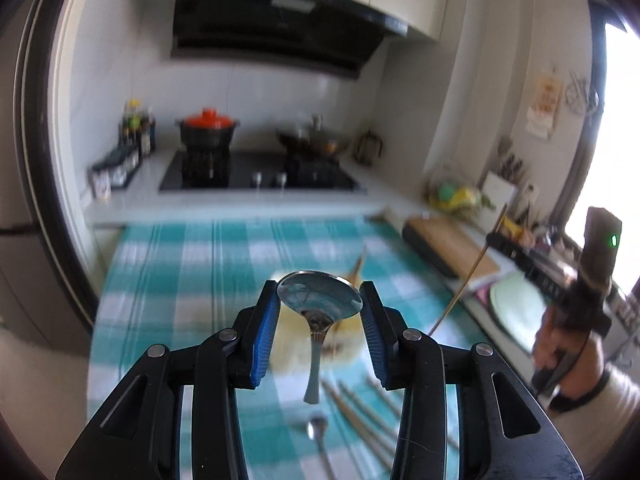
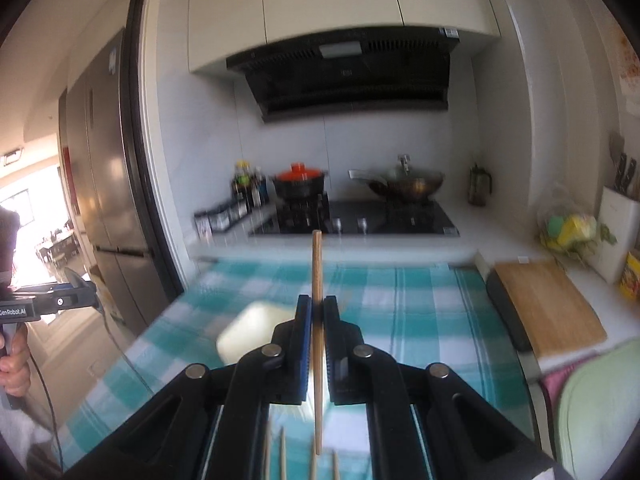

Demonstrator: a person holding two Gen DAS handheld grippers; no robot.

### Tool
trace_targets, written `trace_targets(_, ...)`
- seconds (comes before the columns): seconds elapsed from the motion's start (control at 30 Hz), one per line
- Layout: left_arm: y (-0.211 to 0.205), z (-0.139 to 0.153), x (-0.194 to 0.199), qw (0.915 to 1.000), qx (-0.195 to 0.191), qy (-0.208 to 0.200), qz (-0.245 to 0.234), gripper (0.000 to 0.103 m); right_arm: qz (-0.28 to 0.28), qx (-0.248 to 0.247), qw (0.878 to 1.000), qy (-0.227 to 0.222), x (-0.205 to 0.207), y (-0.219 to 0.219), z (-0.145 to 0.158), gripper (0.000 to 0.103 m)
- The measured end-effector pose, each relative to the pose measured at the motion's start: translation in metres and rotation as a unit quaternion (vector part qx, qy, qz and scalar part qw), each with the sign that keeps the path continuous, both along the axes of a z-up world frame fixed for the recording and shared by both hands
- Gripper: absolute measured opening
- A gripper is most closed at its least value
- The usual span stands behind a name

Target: Organize utensils

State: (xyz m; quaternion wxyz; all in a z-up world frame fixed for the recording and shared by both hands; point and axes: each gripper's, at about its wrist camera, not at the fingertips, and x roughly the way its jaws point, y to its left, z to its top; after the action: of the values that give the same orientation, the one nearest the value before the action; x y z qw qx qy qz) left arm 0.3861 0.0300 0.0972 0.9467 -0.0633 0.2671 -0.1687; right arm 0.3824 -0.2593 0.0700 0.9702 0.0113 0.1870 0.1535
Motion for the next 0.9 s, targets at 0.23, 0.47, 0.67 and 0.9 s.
trace_targets(0.23,-0.025,-0.007,0.081,0.9990,0.008,-0.010,0.042,0.041,0.002,0.013,0.999,-0.039,0.051,0.030,-0.002,0.006)
trace_targets(0.47,-0.040,-0.083,0.145,0.9926,0.006,0.119,0.022,0.041,0.018,0.022,0.996,0.080,0.114,0.042,-0.071,0.006)
trace_targets(0.67,-0.055,-0.126,0.157,0.9845,0.027,0.172,0.024,0.044,0.031,0.014,0.986,0.162,0.141,0.054,-0.113,0.009)
trace_targets(0.9,-0.030,-0.108,0.102,0.9870,0.051,0.151,0.022,0.081,0.027,0.032,0.989,0.144,0.103,0.031,-0.092,0.036)
